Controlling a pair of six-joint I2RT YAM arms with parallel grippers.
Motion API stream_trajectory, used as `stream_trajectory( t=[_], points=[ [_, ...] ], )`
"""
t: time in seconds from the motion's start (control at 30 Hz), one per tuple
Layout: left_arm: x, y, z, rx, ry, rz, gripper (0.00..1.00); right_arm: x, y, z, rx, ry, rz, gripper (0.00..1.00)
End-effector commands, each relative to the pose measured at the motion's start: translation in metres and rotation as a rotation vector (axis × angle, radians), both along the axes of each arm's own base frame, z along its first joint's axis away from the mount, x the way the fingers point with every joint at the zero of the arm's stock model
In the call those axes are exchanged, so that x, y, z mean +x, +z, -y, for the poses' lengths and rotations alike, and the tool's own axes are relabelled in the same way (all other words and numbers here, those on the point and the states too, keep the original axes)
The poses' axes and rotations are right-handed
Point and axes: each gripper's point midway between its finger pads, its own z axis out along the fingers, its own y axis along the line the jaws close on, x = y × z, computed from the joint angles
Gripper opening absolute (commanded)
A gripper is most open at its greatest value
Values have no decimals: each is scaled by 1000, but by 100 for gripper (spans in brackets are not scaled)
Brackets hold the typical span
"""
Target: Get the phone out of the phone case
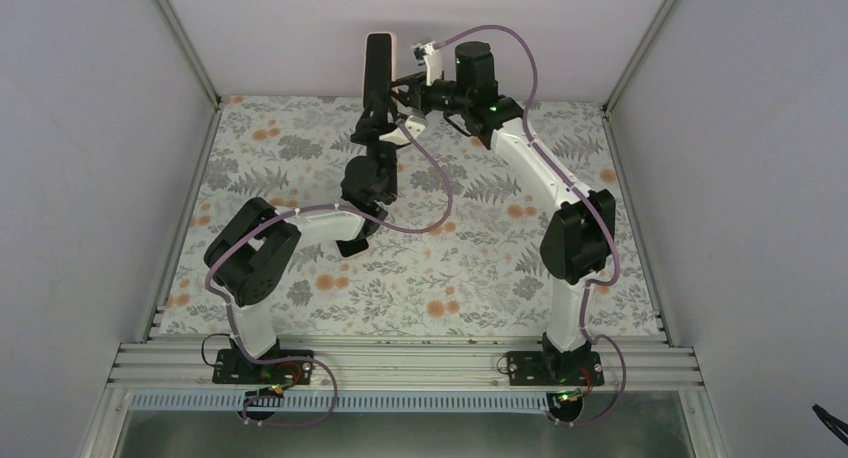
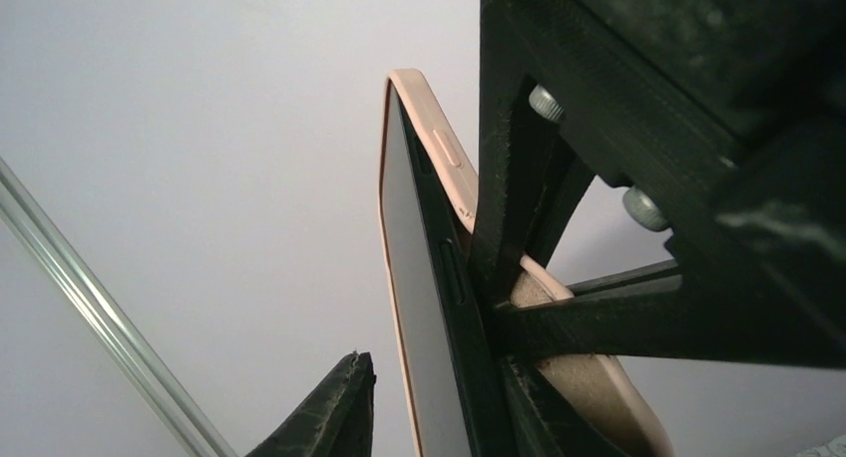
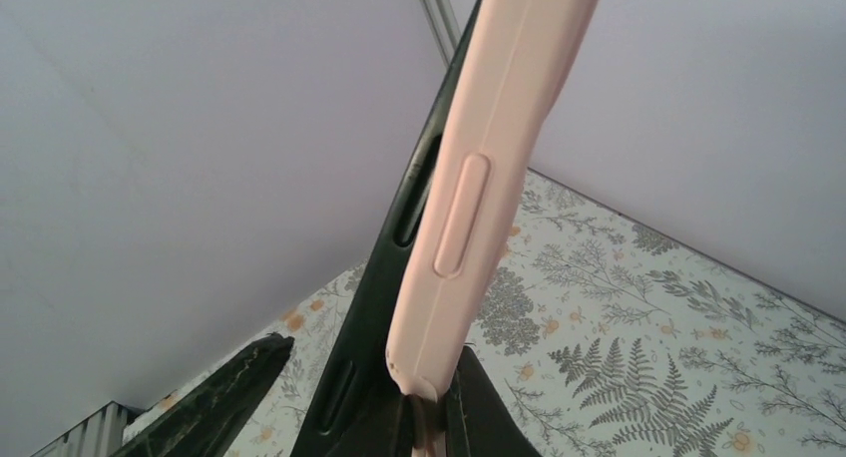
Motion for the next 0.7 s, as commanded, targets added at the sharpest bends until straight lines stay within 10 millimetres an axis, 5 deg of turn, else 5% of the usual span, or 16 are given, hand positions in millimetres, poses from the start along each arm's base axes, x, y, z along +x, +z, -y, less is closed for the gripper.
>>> stream_trajectory(
  t=[0.0, 0.5, 0.67],
  points=[
    [-10, 50, -62, -175, 163, 147, 29, -33, -70, -1, -108, 127, -236, 3],
    [-4, 52, -54, -262, 44, 35, 4, -22, -75, 4, -138, 66, -221, 3],
    [-4, 51, -51, -269, 13, -6, 2, -8, -78, 15, -170, -10, -198, 3]
  ],
)
